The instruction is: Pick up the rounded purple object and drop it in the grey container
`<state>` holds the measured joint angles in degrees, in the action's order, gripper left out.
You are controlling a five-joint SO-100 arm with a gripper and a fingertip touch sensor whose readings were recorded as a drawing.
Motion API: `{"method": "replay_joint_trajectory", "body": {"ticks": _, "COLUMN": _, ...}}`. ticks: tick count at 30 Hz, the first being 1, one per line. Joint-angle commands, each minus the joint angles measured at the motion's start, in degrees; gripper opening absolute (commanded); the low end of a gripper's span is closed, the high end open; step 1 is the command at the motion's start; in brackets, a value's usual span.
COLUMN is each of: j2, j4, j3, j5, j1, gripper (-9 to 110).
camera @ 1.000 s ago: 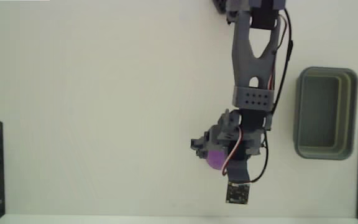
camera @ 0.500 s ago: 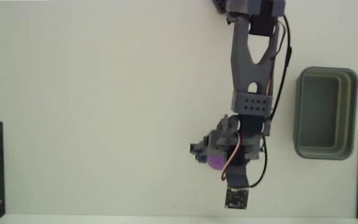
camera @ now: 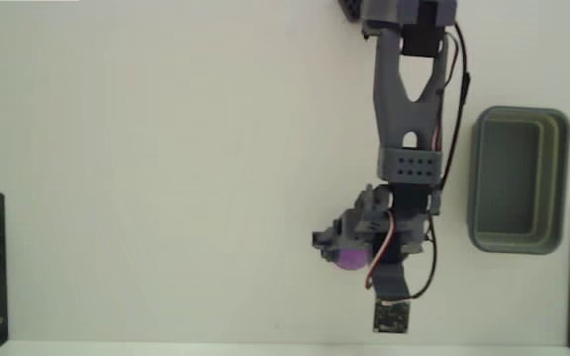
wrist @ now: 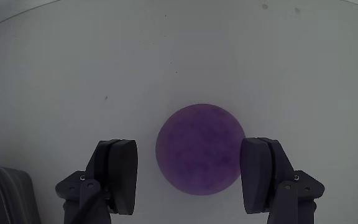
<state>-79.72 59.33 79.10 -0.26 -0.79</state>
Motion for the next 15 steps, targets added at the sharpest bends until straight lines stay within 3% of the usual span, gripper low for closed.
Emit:
{"method": "replay_joint_trajectory", "body": {"ticks": 1, "j2": -1.7, "j4": -0.3, "j3": -2.3, "j5": 0.3, "j1": 0.7, "gripper": 110}}
{"method": "replay_joint_trajectory", "body": {"ticks": 15, "j2": -1.7, "j4": -0.3, "j3": -2.3, "j5": 0.3, "j1": -2.5, "gripper": 110}}
